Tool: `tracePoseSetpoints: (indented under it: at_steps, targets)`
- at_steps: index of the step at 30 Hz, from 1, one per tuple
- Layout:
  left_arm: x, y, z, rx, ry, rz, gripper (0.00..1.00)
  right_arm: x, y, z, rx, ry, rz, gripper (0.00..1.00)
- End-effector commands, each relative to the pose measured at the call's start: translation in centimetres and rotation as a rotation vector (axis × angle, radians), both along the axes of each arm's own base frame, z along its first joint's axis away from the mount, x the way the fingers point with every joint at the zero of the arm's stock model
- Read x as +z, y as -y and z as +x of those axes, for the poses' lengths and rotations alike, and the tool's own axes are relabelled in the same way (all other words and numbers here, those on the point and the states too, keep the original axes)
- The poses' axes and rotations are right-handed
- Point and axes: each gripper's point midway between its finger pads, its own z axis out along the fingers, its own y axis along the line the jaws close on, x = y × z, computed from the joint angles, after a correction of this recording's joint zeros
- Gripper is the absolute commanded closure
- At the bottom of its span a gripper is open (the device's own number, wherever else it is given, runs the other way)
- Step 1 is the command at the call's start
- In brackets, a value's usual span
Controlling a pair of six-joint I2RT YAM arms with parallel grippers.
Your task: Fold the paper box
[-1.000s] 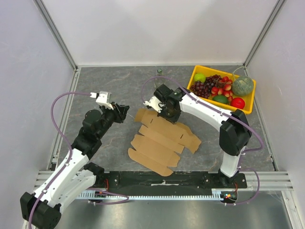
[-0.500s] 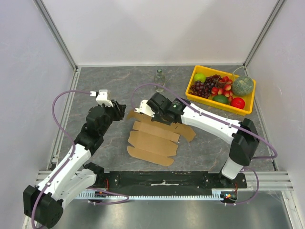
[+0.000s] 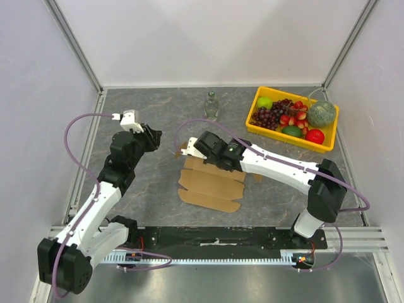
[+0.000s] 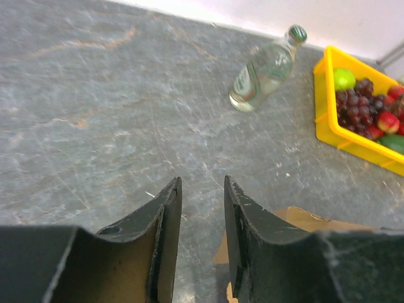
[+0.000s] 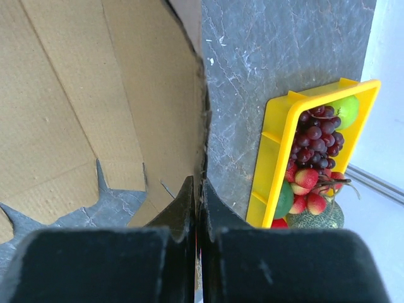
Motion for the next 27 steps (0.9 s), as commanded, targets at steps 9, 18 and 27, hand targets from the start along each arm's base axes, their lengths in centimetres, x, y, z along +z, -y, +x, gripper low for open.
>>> tracePoseSetpoints:
  at_steps: [9, 18, 27]
  targets:
    - [-2.4, 5.1, 0.7, -0.219, -0.068, -0.160, 0.60, 1.9, 0.8, -1.1, 0.057, 0.111, -0.069, 1.00]
    - [-6.7, 5.9, 0.2, -0.244, -0.155, -0.206, 0.59, 0.7, -0.1, -2.2, 0.087, 0.129, -0.076, 1.00]
    - [-9.5, 7.7, -0.5, -0.328, -0.209, -0.256, 0.59, -0.8, -0.7, -3.3, 0.098, 0.134, -0.098, 1.00]
